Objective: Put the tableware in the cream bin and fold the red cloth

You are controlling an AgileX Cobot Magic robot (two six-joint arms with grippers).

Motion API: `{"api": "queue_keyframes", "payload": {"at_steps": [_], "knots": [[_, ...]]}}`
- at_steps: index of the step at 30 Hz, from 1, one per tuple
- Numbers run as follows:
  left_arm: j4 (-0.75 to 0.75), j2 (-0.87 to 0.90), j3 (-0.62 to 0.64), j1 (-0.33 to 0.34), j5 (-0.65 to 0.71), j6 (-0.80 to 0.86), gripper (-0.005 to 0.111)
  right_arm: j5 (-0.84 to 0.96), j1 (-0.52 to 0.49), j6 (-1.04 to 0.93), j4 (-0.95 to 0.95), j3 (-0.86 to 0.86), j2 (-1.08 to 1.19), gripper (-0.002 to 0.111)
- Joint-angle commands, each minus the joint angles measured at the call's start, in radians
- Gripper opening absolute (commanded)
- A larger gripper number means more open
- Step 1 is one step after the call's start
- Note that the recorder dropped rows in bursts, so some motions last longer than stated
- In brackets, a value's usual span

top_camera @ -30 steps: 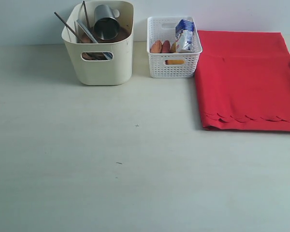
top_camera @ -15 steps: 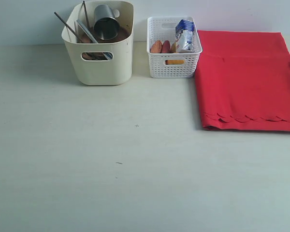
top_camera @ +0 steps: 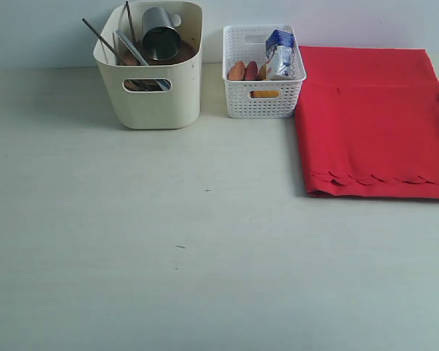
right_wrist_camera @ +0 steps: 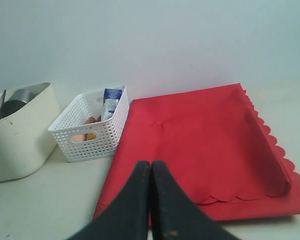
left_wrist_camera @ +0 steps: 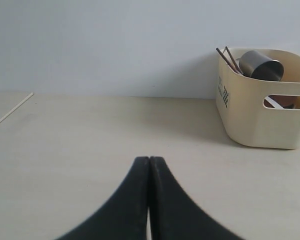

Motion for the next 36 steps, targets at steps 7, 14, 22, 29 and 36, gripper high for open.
{"api": "queue_keyframes", "payload": {"at_steps": [7, 14, 22, 29, 36], "knots": [[-0.008, -0.006, 0.000, 0.002, -0.002, 0.001, 0.000, 0.001, 0.003, 0.037, 0.010, 0.004, -0.006, 0.000], [-0.008, -0.006, 0.000, 0.002, -0.002, 0.003, 0.000, 0.028, -0.009, -0.030, -0.015, 0.004, -0.010, 0.000], [-0.008, -0.006, 0.000, 0.002, -0.002, 0.003, 0.000, 0.056, -0.105, -0.036, -0.017, 0.004, -0.010, 0.000], [-0.008, -0.006, 0.000, 0.002, -0.002, 0.003, 0.000, 0.056, -0.105, -0.036, -0.019, 0.004, -0.010, 0.000], [-0.008, -0.006, 0.000, 0.002, -0.002, 0.003, 0.000, 0.056, -0.105, -0.036, -0.017, 0.004, -0.010, 0.000]]}}
